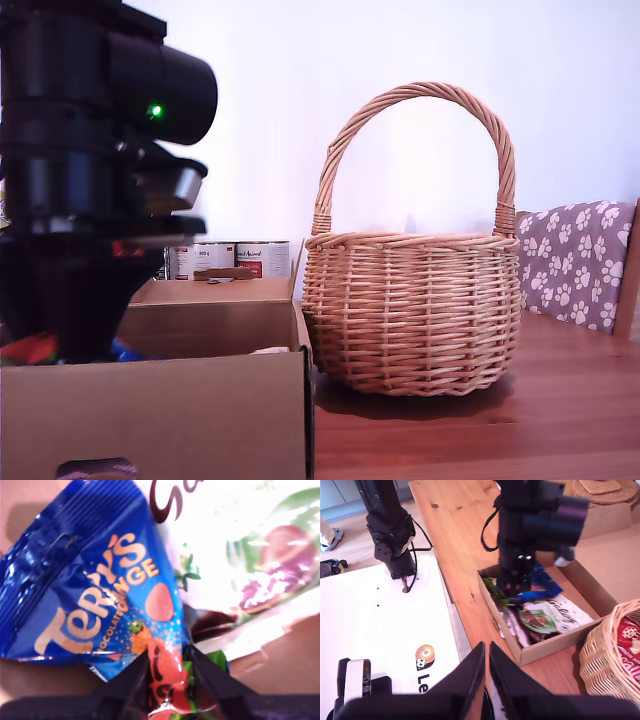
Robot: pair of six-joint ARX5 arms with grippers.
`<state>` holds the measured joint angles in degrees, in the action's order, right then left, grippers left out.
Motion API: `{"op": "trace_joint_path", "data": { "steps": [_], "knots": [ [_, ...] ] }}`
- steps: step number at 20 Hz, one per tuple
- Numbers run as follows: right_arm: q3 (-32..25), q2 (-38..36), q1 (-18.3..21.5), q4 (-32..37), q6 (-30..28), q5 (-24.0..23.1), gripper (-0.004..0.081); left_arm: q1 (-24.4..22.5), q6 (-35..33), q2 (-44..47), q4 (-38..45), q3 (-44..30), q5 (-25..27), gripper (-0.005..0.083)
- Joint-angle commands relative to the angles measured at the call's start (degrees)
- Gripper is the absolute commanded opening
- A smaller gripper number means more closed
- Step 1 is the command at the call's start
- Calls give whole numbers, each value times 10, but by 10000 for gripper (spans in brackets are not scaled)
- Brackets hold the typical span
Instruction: Move the bags of Easter eggs from the cardboard box on the left into the woven basket on the right side.
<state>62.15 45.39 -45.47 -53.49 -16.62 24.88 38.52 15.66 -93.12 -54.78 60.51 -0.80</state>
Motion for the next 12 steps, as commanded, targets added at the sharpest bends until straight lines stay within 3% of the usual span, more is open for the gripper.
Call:
{"op": "trace_joint_path", "data": {
  "steps": [1,8,12],
  "knots": [
    [5,-3,-2,5,-4,-1,-13,2,-7,20,1,24,-3,147],
    [5,-3,-2,5,-3,-43,-13,3,-26,119,-12,59,-49,147],
    [5,-13,-1,14,-3,-87,-13,11,-56,182,33,59,-96,147]
  ]
}}
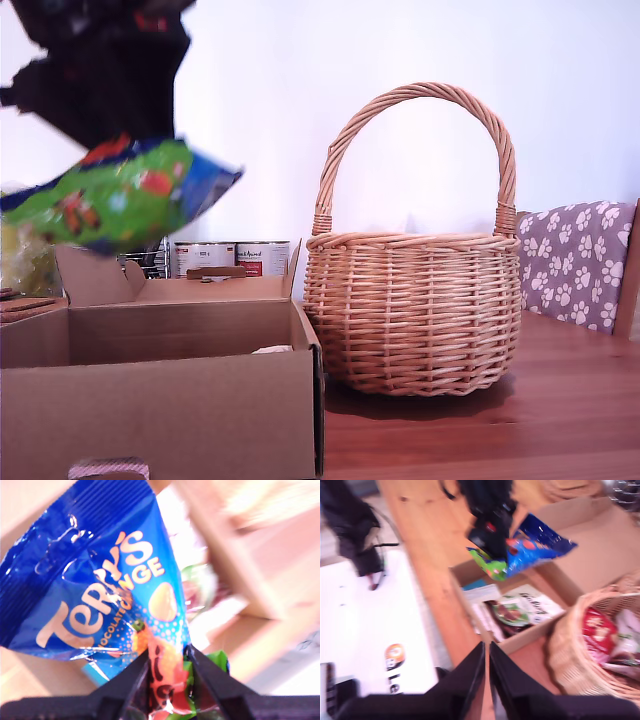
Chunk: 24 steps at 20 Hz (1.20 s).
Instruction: Move the bags of Easter eggs from the cardboard box on the left into the woven basket on the right side.
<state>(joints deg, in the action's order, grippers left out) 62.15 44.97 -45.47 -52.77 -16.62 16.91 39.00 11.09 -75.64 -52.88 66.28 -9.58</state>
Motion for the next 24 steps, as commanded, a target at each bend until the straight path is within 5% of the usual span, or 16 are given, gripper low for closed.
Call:
{"op": "trace_joint_path", "data": {
  "steps": [1,8,16,24],
  "knots": [
    [5,-15,-1,16,-1,-24,-13,12,-11,17,31,2,-18,147],
    [5,-78,28,21,34,-160,-13,71,-11,25,139,2,-38,147],
    [5,-120,35,-6,49,-190,-13,110,-26,0,265,2,-40,147],
    [5,-120,35,-7,49,-190,-13,125,-26,-142,478,2,-47,147]
  ]
}}
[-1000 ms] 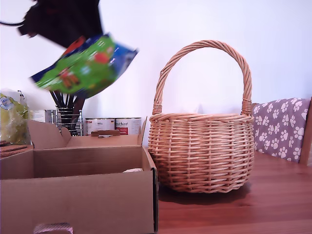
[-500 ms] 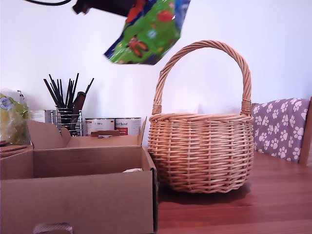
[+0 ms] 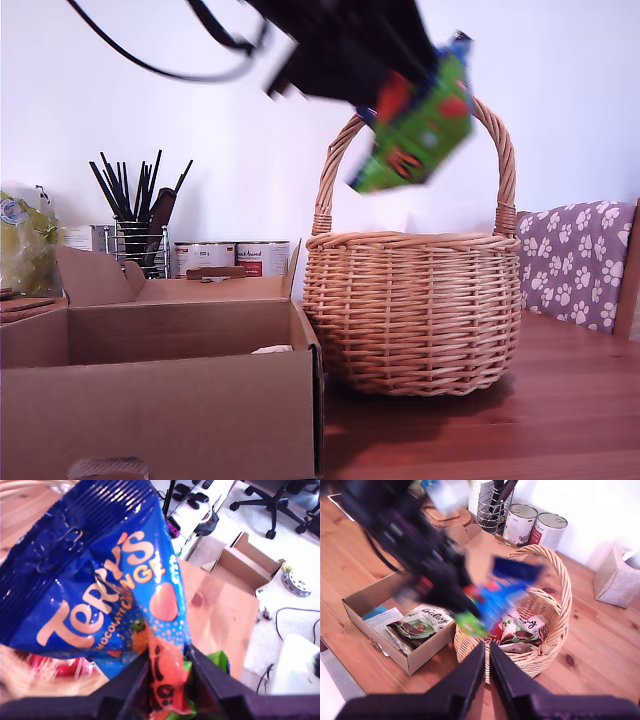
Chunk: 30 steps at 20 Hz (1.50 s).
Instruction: Move the bags of Easter eggs from the cardboard box on the left into the woven basket on the right side.
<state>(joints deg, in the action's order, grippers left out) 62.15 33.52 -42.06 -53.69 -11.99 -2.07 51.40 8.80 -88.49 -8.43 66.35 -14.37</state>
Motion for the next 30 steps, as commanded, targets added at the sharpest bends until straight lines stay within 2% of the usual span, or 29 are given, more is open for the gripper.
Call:
{"op": "trace_joint_path", "data": {
  "steps": [1,7,12,27,30],
  "knots": [
    [5,-5,1,2,2,0,-13,2,-4,-34,58,1,7,147],
    [5,-6,1,2,2,1,-13,1,-33,-124,166,1,111,147],
    [5,-6,1,-2,2,2,-13,1,-33,-139,176,1,189,147],
    [5,-6,1,-9,2,2,-13,-22,-42,-137,252,1,216,147],
    [5,-6,1,-7,2,2,-13,-30,-48,-161,277,1,219,147]
  ]
}}
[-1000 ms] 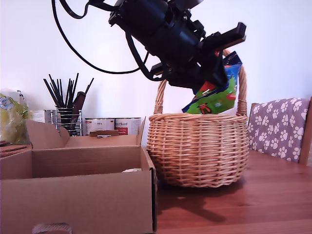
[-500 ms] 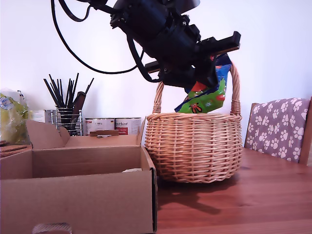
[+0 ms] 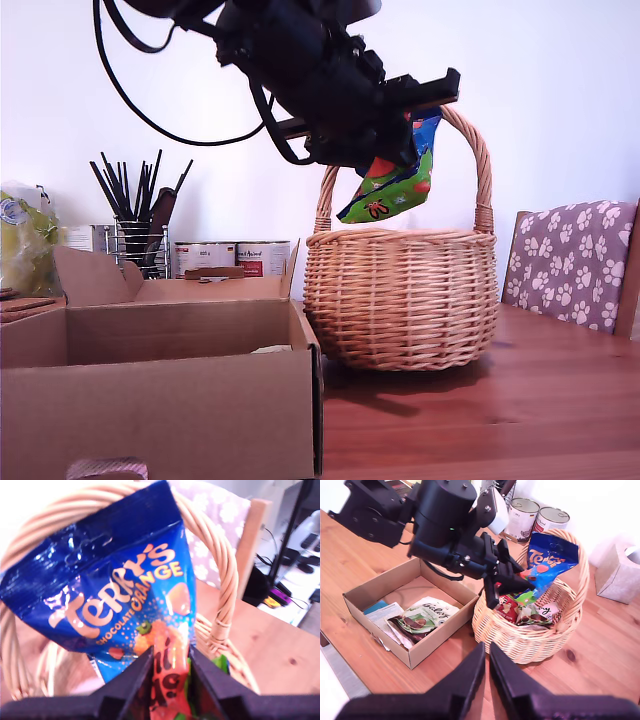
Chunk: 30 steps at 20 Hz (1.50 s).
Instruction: Move the bags of Easter eggs from the cardboard box on the left into the woven basket on the right side.
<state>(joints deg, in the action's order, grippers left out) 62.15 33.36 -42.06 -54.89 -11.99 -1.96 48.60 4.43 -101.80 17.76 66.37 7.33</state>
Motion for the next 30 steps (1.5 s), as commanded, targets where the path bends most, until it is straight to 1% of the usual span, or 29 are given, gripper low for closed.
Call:
{"op": "trace_joint_path", "data": {
  "steps": [1,6,7,9,10,14,17,19,21,23,25,26,28,29,30],
  "knots": [
    [5,-4,1,7,2,1,-13,-4,-4,-44,32,1,2,148],
    [5,-4,1,12,2,1,-13,-11,-4,-86,78,1,0,154],
    [5,-4,1,11,2,1,-13,-12,-4,-89,77,1,-2,183],
    [5,-4,1,11,2,1,-13,-12,-4,-89,70,1,-7,299],
    [5,-4,1,11,2,1,-13,-12,-3,-89,56,1,-20,332],
    [5,-4,1,12,2,2,-13,-2,23,-89,-14,1,-88,339],
    [5,-4,1,12,2,5,-13,12,31,-87,-53,8,-116,345],
    [5,-4,1,11,2,5,-13,13,31,-87,-108,34,-137,345],
    [5,-4,1,9,2,5,-13,13,30,-87,-172,71,-140,345],
    [5,-4,1,9,2,5,-13,12,23,-87,-242,116,-145,345],
    [5,-4,1,10,2,10,-13,6,9,-87,-318,161,-162,356],
    [5,-4,1,10,2,18,-13,6,1,-87,-344,178,-165,407],
    [5,-4,1,10,2,20,-13,6,-24,-87,-378,202,-166,554],
    [5,-4,1,10,2,20,-13,6,-43,-87,-393,213,-165,592],
    [5,-4,1,10,2,20,-13,6,-57,-87,-411,224,-157,594]
  ]
}}
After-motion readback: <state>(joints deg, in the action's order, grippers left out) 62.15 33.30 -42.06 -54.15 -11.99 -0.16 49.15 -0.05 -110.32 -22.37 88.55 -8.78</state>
